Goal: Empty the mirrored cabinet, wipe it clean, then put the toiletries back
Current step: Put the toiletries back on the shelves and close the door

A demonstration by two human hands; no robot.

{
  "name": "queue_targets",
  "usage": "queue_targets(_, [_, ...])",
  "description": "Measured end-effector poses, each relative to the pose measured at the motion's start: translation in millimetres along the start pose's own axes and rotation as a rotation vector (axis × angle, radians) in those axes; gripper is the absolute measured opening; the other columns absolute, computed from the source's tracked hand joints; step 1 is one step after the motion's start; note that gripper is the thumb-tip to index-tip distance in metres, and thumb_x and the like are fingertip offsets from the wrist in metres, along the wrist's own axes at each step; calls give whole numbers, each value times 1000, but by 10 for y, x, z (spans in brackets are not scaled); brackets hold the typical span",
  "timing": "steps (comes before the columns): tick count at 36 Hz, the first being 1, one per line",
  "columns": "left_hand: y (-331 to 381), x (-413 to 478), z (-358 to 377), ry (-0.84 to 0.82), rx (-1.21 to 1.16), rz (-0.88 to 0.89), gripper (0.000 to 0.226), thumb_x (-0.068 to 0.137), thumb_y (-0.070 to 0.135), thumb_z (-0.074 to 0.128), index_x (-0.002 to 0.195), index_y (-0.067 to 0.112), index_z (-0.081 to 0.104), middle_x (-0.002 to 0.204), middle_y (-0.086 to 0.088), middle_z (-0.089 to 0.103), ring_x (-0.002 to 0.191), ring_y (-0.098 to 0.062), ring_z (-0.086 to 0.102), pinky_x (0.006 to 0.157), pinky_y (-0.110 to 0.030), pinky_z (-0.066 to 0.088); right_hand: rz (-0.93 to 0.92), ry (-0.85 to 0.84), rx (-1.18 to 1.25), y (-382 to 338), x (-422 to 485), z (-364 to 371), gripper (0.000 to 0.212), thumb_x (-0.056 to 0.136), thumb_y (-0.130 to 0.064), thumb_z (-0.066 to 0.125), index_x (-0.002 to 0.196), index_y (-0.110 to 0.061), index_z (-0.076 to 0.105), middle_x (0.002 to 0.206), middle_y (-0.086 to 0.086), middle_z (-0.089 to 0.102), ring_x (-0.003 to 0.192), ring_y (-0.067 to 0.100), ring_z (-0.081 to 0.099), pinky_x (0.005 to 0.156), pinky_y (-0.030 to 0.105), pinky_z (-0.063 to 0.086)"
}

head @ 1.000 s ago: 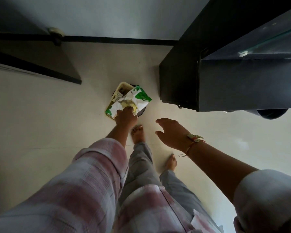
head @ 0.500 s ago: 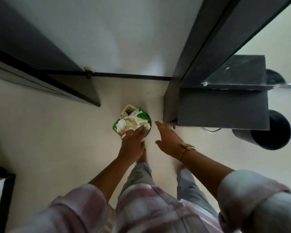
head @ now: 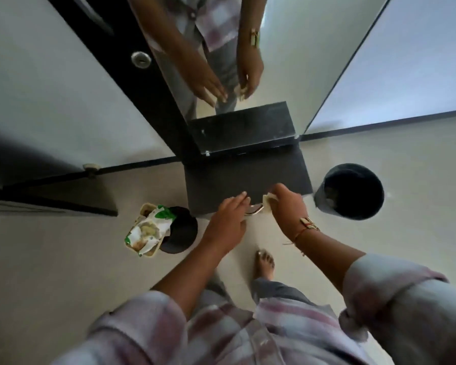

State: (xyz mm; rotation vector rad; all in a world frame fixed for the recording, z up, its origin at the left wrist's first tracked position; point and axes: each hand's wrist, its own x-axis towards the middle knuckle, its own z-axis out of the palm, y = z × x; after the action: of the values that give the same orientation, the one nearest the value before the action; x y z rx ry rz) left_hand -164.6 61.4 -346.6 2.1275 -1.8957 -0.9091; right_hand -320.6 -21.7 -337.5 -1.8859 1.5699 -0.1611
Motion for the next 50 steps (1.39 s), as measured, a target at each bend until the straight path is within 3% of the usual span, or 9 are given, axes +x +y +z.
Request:
queue_targets(3, [160,492,125,-47,78,-29,60,97,18,52,151,22,27,160,5,16,145,-25,16,117,-39,26,26,122,-67,395,189,-124,11,91,-8,55,94,-8,66,92,12,67,82,28,64,66,24,40])
queue_targets(8, [370,1088,246,-151,274,-17,68,97,27,53,153,27,14,162,3,8,147,-32,10,114,-43,30,-40,116,-130,822,357,-69,29,94,-8,53,121,1,60,121,16,59,104,29,61,90,32,49])
queue_targets(13, [440,1409,328,-269,362,-60,79,94,28,58,152,37,5,162,9,-3,148,-35,-2,110,-54,33,-89,10,-222,1050,373,78,57,89,13,41,145,1,35,153,17,32,143,30,29,117,34,25])
queue_targets(17, [452,1499,391,-350,402,-109,87,92,25,62,152,40,-1,161,10,-11,147,-37,-8,105,-56,36,-176,74,-222,1081,476,12,48,91,9,44,138,-1,48,142,15,49,133,30,45,111,31,33])
queue_targets(21, [400,1528,465,-345,413,-108,90,91,24,63,151,40,-2,160,12,-13,147,-38,-9,106,-58,37,-119,150,-167,1140,745,-54,32,94,-5,50,122,-10,64,124,11,59,110,30,53,92,39,49])
queue_targets(28, [374,1571,502,-360,446,-114,91,91,26,63,151,40,-4,160,11,-14,146,-40,-11,105,-57,39,-61,190,-135,936,1403,-273,24,92,-14,57,112,-17,70,101,8,65,88,25,62,70,25,41])
queue_targets(39, [391,1574,485,-362,482,-122,92,92,29,63,151,40,-7,160,9,-15,146,-40,-10,103,-53,40,40,225,-79,782,1710,-260,24,94,-19,58,114,-13,70,106,11,62,92,24,60,72,22,39])
queue_targets(45, [401,1570,489,-362,452,-137,92,91,26,64,151,41,-5,160,10,-16,146,-39,-12,103,-55,40,104,135,-163,917,1558,-360,26,97,-15,49,110,-5,69,103,14,63,90,26,60,72,27,40])
queue_targets(50, [416,1542,490,-347,391,-140,90,91,17,62,151,41,0,159,13,-16,146,-36,-15,106,-58,35,131,62,-203,1138,1099,-380,23,94,-24,57,106,-13,72,98,11,66,84,24,60,69,27,40])
